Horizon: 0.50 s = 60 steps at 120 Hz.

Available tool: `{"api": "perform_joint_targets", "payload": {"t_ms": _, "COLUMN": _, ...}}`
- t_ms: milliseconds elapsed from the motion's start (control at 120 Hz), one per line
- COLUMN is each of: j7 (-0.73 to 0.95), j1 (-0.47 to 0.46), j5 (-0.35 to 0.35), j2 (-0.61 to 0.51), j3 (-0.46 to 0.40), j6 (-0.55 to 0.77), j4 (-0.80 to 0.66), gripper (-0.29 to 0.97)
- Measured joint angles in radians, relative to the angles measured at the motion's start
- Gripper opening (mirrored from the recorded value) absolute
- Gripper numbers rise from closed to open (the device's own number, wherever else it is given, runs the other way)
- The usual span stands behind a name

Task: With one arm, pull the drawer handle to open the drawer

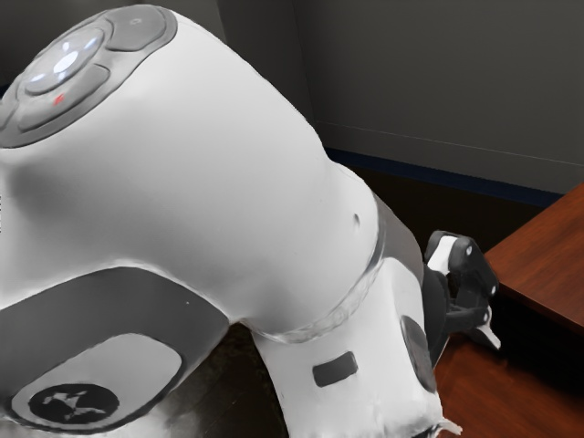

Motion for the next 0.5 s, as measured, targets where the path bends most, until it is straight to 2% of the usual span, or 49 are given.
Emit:
{"api": "perform_joint_targets", "payload": {"t_ms": 108, "j7": 0.000, "j1": 0.118, "j5": 0.000, "j2": 0.132, "j3": 0.056, "j6": -0.249, "j4": 0.213, "gripper": 0.55}}
{"api": "perform_joint_targets", "payload": {"t_ms": 242, "j7": -0.030, "j1": 0.194, "j5": 0.000, "j2": 0.175, "j3": 0.135, "j6": -0.429, "j4": 0.263, "gripper": 0.61}}
{"api": "perform_joint_targets", "payload": {"t_ms": 500, "j7": -0.080, "j1": 0.162, "j5": 0.002, "j2": 0.179, "j3": 0.157, "j6": -0.569, "j4": 0.268, "gripper": 0.66}}
